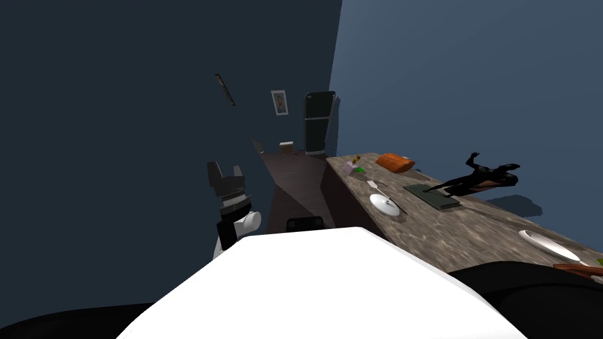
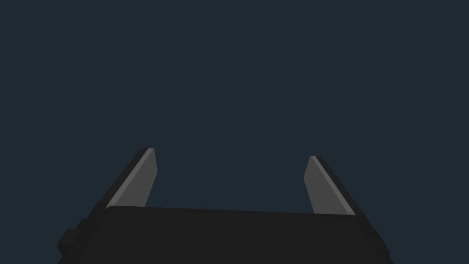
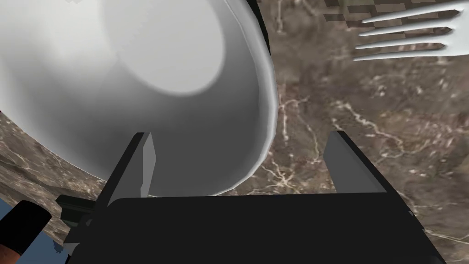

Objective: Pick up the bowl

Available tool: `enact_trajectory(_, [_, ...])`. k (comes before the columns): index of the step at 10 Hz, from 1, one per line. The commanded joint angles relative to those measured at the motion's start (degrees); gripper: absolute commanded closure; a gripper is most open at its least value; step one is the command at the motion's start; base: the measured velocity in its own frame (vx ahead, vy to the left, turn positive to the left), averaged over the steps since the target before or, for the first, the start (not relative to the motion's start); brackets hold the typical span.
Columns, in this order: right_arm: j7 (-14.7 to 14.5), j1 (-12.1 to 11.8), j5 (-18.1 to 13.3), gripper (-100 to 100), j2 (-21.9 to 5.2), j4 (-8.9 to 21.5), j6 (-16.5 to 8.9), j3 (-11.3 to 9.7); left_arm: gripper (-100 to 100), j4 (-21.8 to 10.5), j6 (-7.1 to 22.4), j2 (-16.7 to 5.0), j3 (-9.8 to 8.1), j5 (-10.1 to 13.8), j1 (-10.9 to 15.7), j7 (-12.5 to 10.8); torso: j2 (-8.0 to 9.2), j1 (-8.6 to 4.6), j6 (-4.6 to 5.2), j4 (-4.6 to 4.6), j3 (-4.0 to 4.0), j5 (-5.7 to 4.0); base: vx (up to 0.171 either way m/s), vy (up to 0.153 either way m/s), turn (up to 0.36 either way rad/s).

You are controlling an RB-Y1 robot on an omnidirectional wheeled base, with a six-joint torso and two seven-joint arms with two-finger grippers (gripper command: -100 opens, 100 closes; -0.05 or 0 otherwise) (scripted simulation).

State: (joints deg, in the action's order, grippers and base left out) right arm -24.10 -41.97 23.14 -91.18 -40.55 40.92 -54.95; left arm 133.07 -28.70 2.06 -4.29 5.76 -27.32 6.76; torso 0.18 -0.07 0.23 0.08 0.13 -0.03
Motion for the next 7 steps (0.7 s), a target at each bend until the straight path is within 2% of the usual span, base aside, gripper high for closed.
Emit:
enact_trajectory(1, [0.0,0.0,0.0,-100,0.0,0.0,0.0,0.0,0,0.0,0.0,0.0,0.0,0.0,0.0,0.0,0.0,0.0,0.0,0.0,0.0,0.0,0.0,0.0,0.0])
enact_trajectory(2, [-0.02,-0.02,0.14,100,0.01,0.02,0.04,-0.02,0,0.0,0.0,0.0,0.0,0.0,0.0,0.0,-0.05,-0.01,-0.02,-0.01,-0.03,-0.01,0.0,0.0,0.0])
enact_trajectory(6, [0.06,-0.02,0.16,100,0.05,-0.01,0.06,-0.01,0,0.0,0.0,0.0,0.0,0.0,0.0,0.0,-0.1,-0.06,-0.06,-0.04,-0.07,-0.01,0.0,0.0,0.0])
enact_trajectory(7, [0.07,-0.02,0.16,0,0.06,-0.01,0.06,-0.01,0,0.0,0.0,0.0,0.0,0.0,0.0,0.0,-0.1,-0.05,-0.06,-0.04,-0.07,0.0,0.0,0.0,0.0])
